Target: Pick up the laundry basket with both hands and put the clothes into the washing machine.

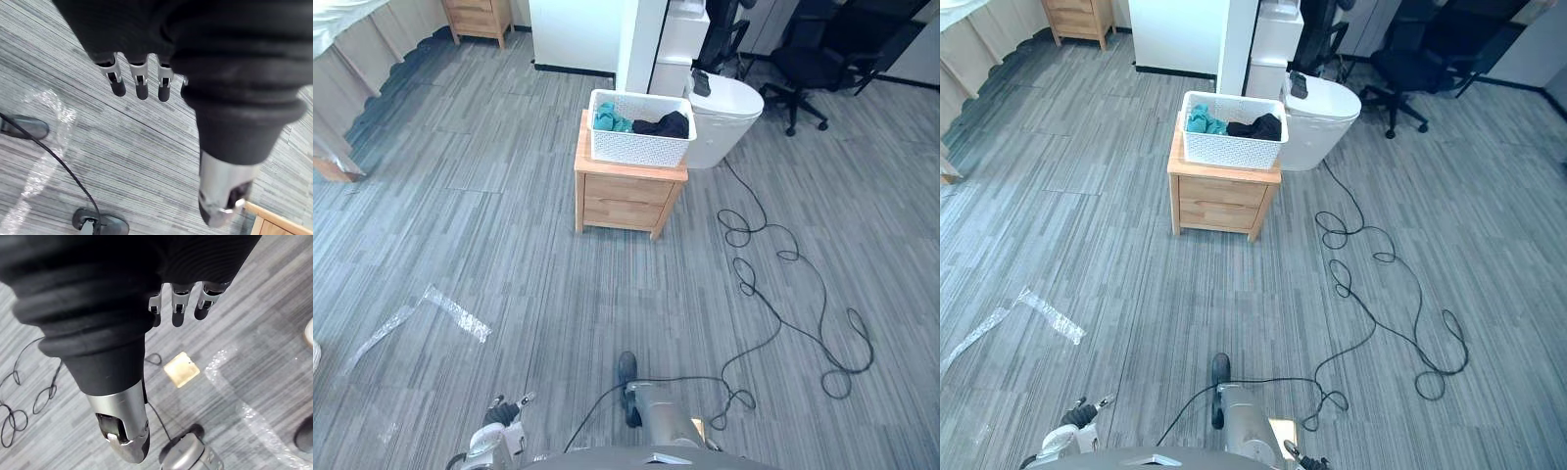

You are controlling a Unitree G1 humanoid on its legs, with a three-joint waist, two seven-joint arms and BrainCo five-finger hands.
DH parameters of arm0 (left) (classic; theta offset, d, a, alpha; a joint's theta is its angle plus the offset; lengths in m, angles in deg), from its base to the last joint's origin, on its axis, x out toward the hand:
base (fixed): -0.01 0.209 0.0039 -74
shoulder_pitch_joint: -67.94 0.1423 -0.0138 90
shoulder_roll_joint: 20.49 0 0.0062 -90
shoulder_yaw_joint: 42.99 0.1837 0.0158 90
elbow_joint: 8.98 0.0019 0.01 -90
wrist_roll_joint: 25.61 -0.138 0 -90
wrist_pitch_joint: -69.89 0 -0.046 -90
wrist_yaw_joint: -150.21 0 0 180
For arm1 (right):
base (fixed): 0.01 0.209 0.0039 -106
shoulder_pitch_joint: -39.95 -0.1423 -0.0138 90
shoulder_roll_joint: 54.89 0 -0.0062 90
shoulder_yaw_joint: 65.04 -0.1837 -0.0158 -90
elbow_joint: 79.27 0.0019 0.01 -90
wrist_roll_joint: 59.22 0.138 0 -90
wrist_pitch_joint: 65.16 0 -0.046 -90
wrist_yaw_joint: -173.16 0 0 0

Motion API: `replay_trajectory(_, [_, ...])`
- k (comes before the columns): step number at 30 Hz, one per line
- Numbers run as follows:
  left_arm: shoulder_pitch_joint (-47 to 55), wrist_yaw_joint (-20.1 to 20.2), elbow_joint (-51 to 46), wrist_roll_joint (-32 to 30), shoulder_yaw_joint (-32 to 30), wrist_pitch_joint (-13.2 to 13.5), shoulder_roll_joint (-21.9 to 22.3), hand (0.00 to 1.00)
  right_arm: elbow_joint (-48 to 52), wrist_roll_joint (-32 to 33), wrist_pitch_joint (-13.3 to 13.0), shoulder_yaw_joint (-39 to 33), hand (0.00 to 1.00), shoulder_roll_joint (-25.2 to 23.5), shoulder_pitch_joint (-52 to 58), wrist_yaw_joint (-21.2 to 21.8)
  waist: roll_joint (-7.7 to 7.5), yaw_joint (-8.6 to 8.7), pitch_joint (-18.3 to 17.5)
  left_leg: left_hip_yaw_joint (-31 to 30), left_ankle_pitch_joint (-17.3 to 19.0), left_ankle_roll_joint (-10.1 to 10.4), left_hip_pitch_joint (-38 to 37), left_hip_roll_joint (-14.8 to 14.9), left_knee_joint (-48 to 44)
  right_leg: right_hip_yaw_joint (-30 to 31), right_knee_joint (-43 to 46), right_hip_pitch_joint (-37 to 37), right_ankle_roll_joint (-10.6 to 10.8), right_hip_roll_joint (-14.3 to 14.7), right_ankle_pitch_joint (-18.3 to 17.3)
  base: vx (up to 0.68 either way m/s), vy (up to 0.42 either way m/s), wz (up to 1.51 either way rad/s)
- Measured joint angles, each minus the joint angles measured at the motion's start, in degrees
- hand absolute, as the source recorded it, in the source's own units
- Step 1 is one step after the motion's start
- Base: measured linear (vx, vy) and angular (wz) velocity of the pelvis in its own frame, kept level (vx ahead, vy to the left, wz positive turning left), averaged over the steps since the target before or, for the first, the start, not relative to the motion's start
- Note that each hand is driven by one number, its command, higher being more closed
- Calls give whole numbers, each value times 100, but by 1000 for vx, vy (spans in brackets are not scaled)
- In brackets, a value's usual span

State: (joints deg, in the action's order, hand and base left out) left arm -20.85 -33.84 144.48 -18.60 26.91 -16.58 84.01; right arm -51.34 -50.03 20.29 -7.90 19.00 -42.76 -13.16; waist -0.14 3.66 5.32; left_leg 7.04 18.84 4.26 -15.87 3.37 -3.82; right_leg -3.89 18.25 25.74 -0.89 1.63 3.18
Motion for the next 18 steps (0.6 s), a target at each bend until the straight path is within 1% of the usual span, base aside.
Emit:
replay_trajectory(1, [5,17,2,1,-75,-6,42,0,42,-1,-2,11,0,9,21,3,43,-13,-85,107,81,175,106,230,-492,-89,248,18,-140,147,-6,864,-359,14])
replay_trajectory(2, [-14,65,-43,18,-298,-8,84,0,137,-4,-23,70,0,7,-124,9,65,-27,-149,209,-5,121,653,512,-1892,-162,406,-99,-330,312,-327,849,-373,-7])
replay_trajectory(3, [-24,69,-111,39,-385,-10,147,0,239,-4,-25,111,0,-5,-171,13,89,-38,-133,234,-164,-2,950,643,-2621,-165,416,-188,-408,374,-429,806,-357,-12])
replay_trajectory(4, [-26,71,-276,136,-471,-10,313,0,474,8,-38,158,0,-51,-287,10,164,-74,-84,177,-963,-388,1679,951,-4375,-175,395,-493,-553,487,-664,511,-207,-11])
replay_trajectory(5, [-27,75,-329,179,-464,-11,368,0,505,13,-37,224,0,-57,-333,6,178,-94,-62,134,-1143,-425,1935,1046,-4981,-161,385,-648,-601,520,-737,586,-228,-18])
replay_trajectory(6, [-26,77,-412,205,-437,-11,453,0,515,22,-42,373,0,-59,-392,8,196,-199,-11,60,-1295,-350,2313,1187,-5932,-102,282,-1005,-674,579,-821,529,-195,-19])
replay_trajectory(7, [-27,77,-497,254,-380,0,471,0,529,37,-45,514,0,-68,-444,3,175,-285,52,54,-1293,-335,2575,1234,-6420,26,156,-1321,-680,587,-885,508,-179,-18])
replay_trajectory(8, [-29,74,-577,272,-318,12,466,0,533,48,-44,611,0,-71,-478,-9,173,-326,97,62,-1250,-333,2734,1237,-6643,93,43,-1547,-682,583,-948,451,-118,-17])
replay_trajectory(9, [-16,68,-670,290,-184,33,443,0,538,48,-50,749,0,-38,-583,-27,179,-420,149,74,-1122,-302,3040,1212,-6783,242,-130,-1911,-662,537,-1065,389,-43,-30])
replay_trajectory(10, [-4,65,-679,293,-83,65,392,0,542,48,-51,818,0,-29,-654,-41,186,-527,153,92,-967,-271,3356,1176,-6554,371,-226,-2160,-646,509,-1194,367,-10,-34])
replay_trajectory(11, [10,59,-675,300,-30,65,362,0,546,48,-52,861,0,-28,-716,-44,198,-552,165,99,-879,-259,3522,1156,-6344,405,-297,-2281,-634,490,-1268,432,73,-34])
replay_trajectory(12, [105,42,-672,413,60,71,308,0,585,47,-48,1103,0,-52,-792,-60,232,-601,201,317,-650,-246,3777,1083,-5257,500,-428,-2710,-578,369,-1475,379,97,-15])
replay_trajectory(13, [148,25,-672,418,62,81,308,0,630,47,-47,1202,0,-63,-792,-63,230,-604,202,432,-640,-234,3797,1032,-4698,513,-498,-2855,-539,310,-1529,386,117,-9])
replay_trajectory(14, [190,-5,-672,418,67,90,310,0,682,47,-46,1259,0,-83,-793,-63,217,-602,190,512,-665,-197,3770,930,-4049,523,-561,-2996,-494,239,-1589,331,125,-4])
replay_trajectory(15, [272,-80,-683,429,77,126,339,0,735,49,-88,1243,0,-79,-847,-59,213,-628,128,529,-855,-45,3662,682,-2477,602,-627,-3173,-370,97,-1734,442,178,-17])
replay_trajectory(16, [315,-105,-667,466,50,157,355,0,714,49,-130,1216,0,-66,-895,-58,259,-673,97,420,-1074,36,3639,550,-1641,685,-694,-3290,-299,47,-1836,561,258,-42])
replay_trajectory(17, [375,-142,-656,480,9,162,351,0,688,44,-139,1194,0,-46,-988,-60,321,-733,54,205,-1235,5,3686,462,-1248,826,-731,-3425,-192,4,-2004,500,260,-52])
replay_trajectory(18, [423,-162,-655,484,-47,162,352,0,700,43,-142,1208,0,-47,-994,-61,320,-745,25,187,-1310,-77,3670,442,-1212,914,-730,-3511,-126,-45,-2098,665,377,-73])
